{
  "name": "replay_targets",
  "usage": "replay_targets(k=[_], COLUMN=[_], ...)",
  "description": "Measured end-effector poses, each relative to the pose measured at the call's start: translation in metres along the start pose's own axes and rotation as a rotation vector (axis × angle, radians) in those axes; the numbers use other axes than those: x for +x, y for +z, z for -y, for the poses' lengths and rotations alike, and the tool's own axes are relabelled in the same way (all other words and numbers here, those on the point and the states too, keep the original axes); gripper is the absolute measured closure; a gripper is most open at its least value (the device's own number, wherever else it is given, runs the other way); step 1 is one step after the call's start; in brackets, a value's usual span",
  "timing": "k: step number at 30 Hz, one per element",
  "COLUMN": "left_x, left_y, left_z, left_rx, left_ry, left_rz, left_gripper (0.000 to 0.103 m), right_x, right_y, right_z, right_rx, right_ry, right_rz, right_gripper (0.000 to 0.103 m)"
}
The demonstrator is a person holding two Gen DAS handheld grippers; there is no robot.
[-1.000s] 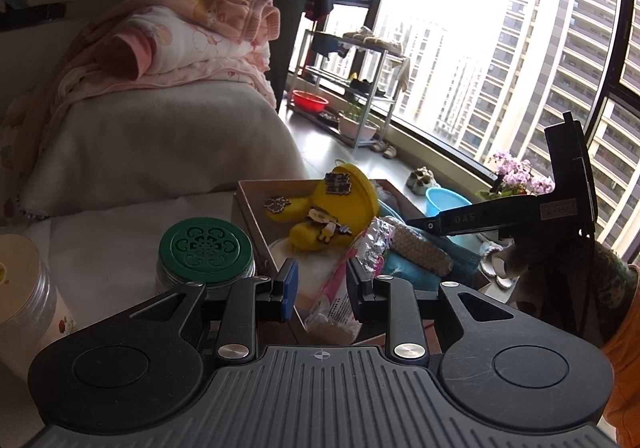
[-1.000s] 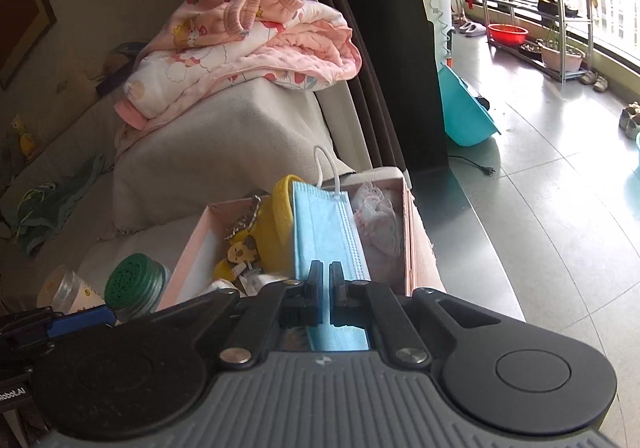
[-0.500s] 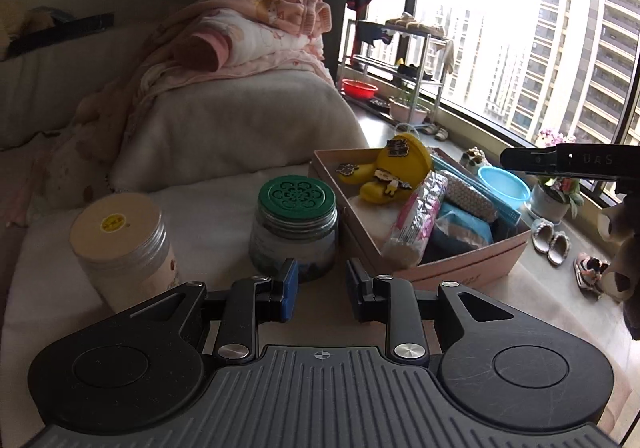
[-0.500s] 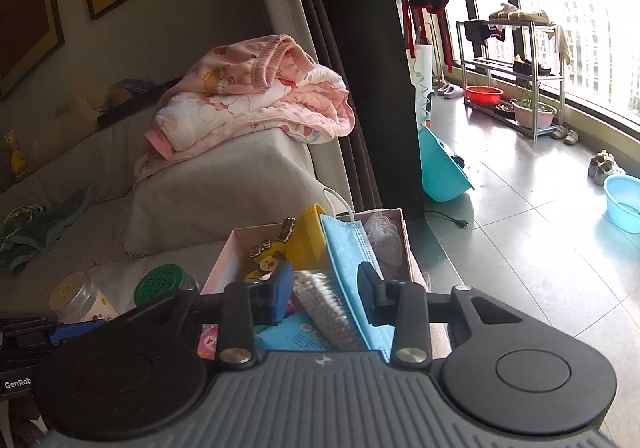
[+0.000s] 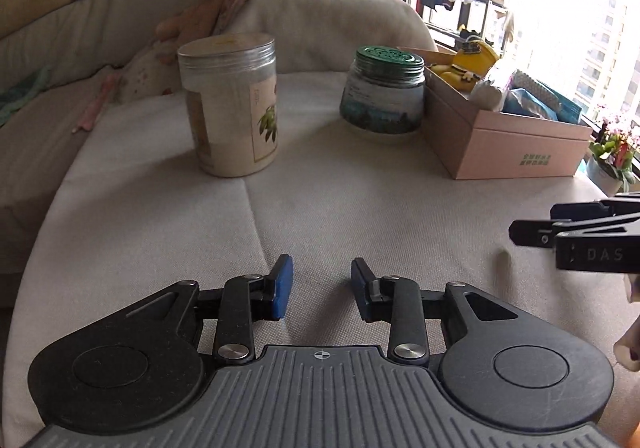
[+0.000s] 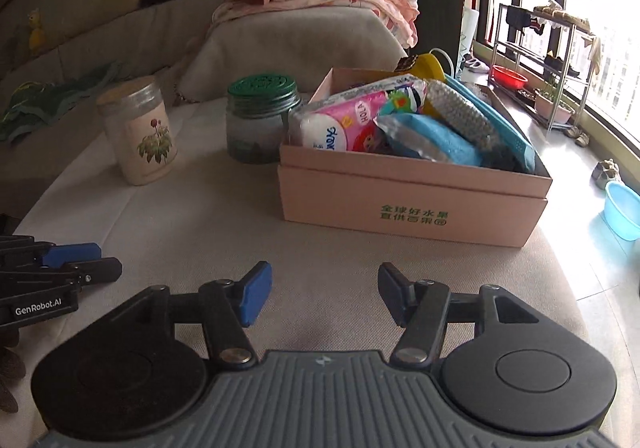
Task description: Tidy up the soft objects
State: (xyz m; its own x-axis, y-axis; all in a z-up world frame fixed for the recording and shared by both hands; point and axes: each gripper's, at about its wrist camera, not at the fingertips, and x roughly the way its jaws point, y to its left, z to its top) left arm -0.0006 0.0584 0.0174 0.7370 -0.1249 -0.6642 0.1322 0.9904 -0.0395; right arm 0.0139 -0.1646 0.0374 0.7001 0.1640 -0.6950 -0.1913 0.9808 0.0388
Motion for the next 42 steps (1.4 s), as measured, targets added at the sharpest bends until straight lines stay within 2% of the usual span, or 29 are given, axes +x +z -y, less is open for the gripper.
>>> replay_targets(k=[1,2,4,6,11,13,16,42], left_x=[0.002,0.003,0.008,0.012,0.016,0.017,0.018,0.018], left_y=[0.0,0.0,-0.001,-0.001,-0.001,-0.001,-0.002,-0.002], left_z=[0.004,0.009,0.021,0.028,0.04,0.045,0.05,0.049], left_rx=[0.002,0.014,0.038,0.027,-0.015,-0.019,-0.016,-0.024], left_ry=[-0.005,0.0,0.019,0.039,0.102,0.106,0.117,0.116], left_rz=[0.005,0.008,0.015,0.025,0.051,0.058,0.07,0.07], left_gripper=[0.051,0.047,0.032,0.028,0.028,0.028,0.028,0.028], right_x=[0.005,0.006,0.005,0.006,0.01,0.012,0.013,0.015], right_y=[-0.002,-0.005,-0.01,-0.013,-0.011,-0.014,-0.018,-0.017], right_z=[0.0,0.0,-0.003,0.002,0.009,0.011,0.014,0.015], right_rx=[0.007,0.001,-0.013,0.008,0.014,0.022,0.043,0.047], right_ry=[-0.001,-0.005,-0.032,-0.039,-0.051,-0.065,-0.073,-0.082], right_rz=[-0.025,-0.012,0.005,0.023,0.026,0.048,0.077,0.074], right_gripper=[0.044,0.04,0.034,0.027,0.014,0.01,0.009,0.006])
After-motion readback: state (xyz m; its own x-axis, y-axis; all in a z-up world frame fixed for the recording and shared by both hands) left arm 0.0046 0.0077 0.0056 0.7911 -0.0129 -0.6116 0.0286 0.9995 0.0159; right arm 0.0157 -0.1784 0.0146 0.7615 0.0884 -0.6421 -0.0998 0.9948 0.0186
